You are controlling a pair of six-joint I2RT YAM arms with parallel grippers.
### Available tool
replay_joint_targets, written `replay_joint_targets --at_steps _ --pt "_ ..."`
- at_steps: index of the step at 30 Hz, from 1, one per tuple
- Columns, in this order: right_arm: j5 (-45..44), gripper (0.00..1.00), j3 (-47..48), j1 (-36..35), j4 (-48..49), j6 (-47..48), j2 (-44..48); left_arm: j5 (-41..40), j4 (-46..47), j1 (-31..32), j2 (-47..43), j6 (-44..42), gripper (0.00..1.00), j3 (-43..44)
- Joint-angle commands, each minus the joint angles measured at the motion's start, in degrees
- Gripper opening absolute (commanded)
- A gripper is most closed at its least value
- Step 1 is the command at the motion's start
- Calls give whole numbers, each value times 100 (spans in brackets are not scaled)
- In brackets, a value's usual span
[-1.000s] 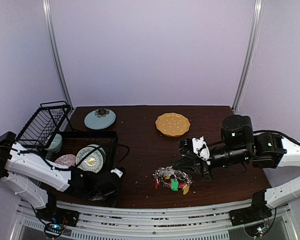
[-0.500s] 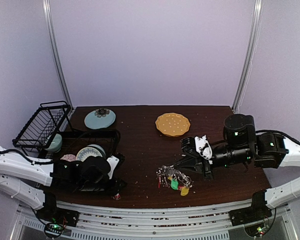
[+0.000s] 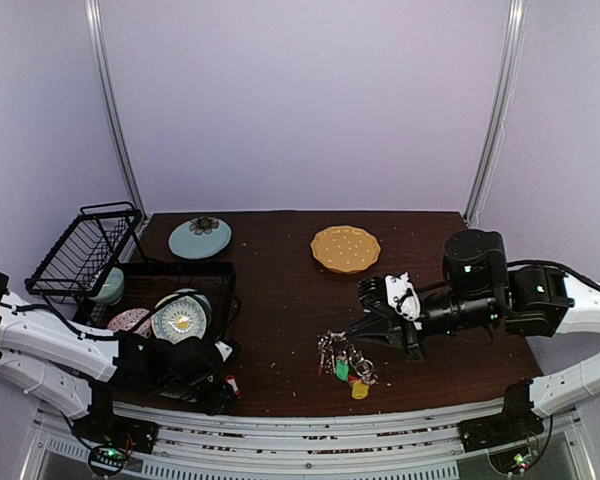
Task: Put the keys on the keyring
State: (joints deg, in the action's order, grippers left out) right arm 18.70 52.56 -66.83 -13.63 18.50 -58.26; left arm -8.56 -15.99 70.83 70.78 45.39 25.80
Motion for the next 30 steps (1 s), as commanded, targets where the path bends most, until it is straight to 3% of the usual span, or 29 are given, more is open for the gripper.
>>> replay_joint_targets --at_steps 1,6,17,22,26,30 --pt "99 0 80 2 105 -16 -10 -60 0 -8 190 73 38 10" --pt "77 0 96 4 80 -9 -27 -245 270 -8 -107 83 30 -189" --pt "69 0 87 2 44 -24 6 -26 446 -8 462 -426 16 104" --pt "53 0 88 -1 5 -35 26 67 296 -5 651 -605 0 243" --pt "39 0 87 -5 9 -29 26 -16 188 -8 481 -801 0 372" --pt "18 0 109 -4 -28 -35 38 -640 -347 32 354 -1268 0 881"
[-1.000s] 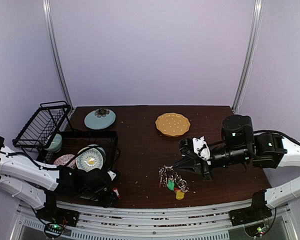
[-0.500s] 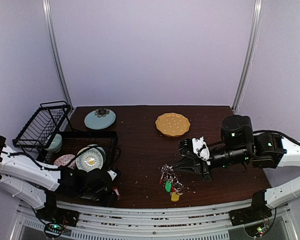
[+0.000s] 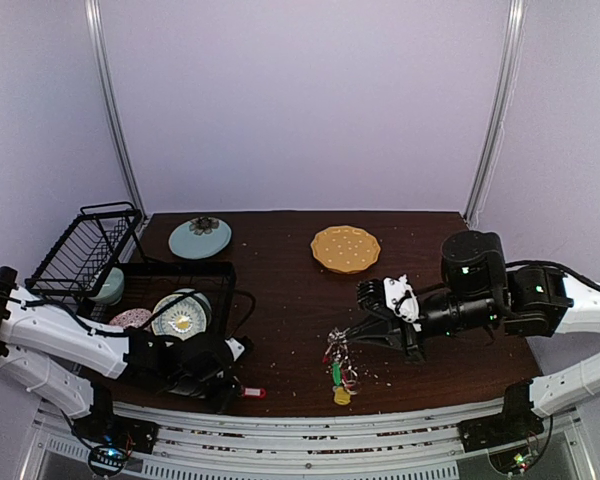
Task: Put the keys on the keyring
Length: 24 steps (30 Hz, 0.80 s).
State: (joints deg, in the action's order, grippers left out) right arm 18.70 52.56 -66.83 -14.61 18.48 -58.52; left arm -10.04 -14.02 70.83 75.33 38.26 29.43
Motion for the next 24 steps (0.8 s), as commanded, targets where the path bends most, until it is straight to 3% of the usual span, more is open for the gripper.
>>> replay_joint_targets --at_steps 1,4,7,17,24 --pt "0 0 117 2 57 -28 68 -706 -760 86 -46 -754 0 745" --pt "-68 0 128 -3 9 -29 87 -1397 -1539 410 267 -1539 0 1570" --pt "-158 0 110 -5 -50 -25 88 -1498 -1757 614 357 -2166 0 2159" --pt "-683 0 -68 -9 431 -110 -256 -273 -282 684 -1069 -3770 0 2198" --pt "-182 0 337 -169 340 56 -638 -922 35 879 -994 -4741 0 2693"
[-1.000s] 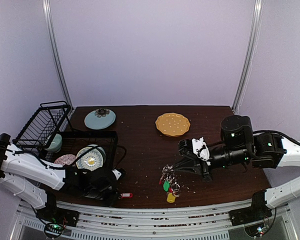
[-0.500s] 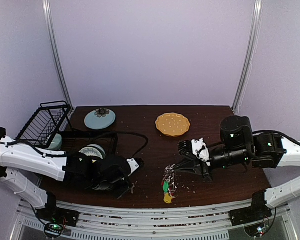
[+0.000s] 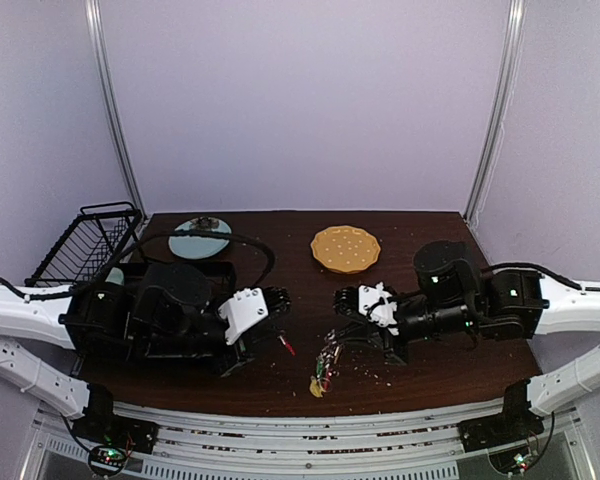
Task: Put the keys on the keyring
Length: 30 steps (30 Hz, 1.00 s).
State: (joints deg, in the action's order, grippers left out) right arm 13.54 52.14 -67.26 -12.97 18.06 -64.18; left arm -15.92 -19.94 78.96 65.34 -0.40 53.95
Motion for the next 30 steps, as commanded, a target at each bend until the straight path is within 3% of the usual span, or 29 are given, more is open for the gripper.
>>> replay_joint_targets --at_steps 1,6,12,20,30 --pt "587 0 472 -135 143 94 -103 -363 857 69 -48 -1083 0 193" --pt "981 0 762 -141 291 -113 -318 -36 1961 67 -217 -2177 0 -249" --pt "593 0 1333 -233 198 -57 -774 214 2312 56 -178 -3059 0 -230" --pt "188 0 1657 -257 -101 392 -842 1186 2289 -201 -425 -3085 0 -356" --pt "-11 0 1829 -262 -362 443 -808 1485 1773 -252 -323 -3254 0 -108"
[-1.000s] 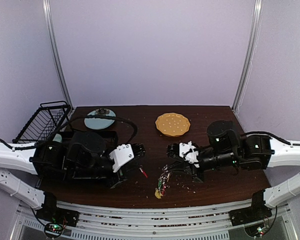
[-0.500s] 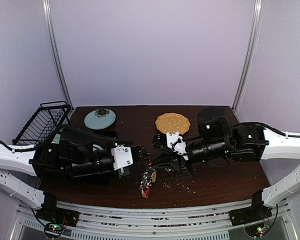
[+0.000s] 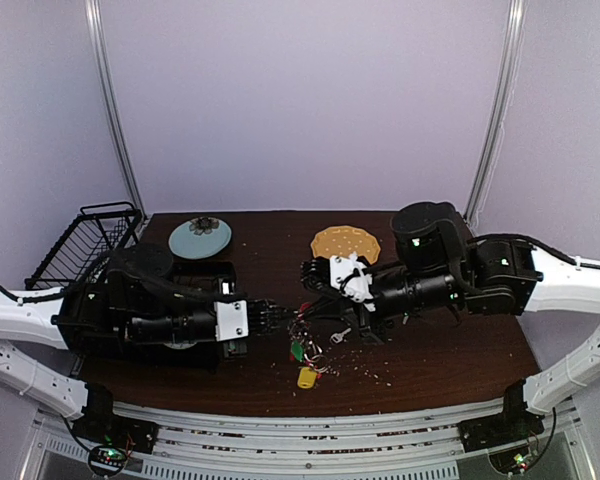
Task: Put the keys on the keyring
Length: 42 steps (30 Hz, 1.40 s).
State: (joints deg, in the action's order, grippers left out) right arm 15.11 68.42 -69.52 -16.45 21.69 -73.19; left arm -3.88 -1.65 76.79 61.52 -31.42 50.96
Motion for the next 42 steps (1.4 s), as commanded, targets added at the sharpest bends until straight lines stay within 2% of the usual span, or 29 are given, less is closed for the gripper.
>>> replay_joint_targets --at_steps 1,22,34,42 --pt "-187 0 207 -36 -16 81 106 275 -111 -33 76 -172 0 208" --pt "-704 0 -14 -25 318 66 301 476 -508 -34 65 -52 0 173" --pt "-571 0 1 33 359 -139 305 335 -427 -33 59 -19 0 97" --pt "-54 0 -579 261 2175 -1733 235 142 794 -42 -47 135 0 -417"
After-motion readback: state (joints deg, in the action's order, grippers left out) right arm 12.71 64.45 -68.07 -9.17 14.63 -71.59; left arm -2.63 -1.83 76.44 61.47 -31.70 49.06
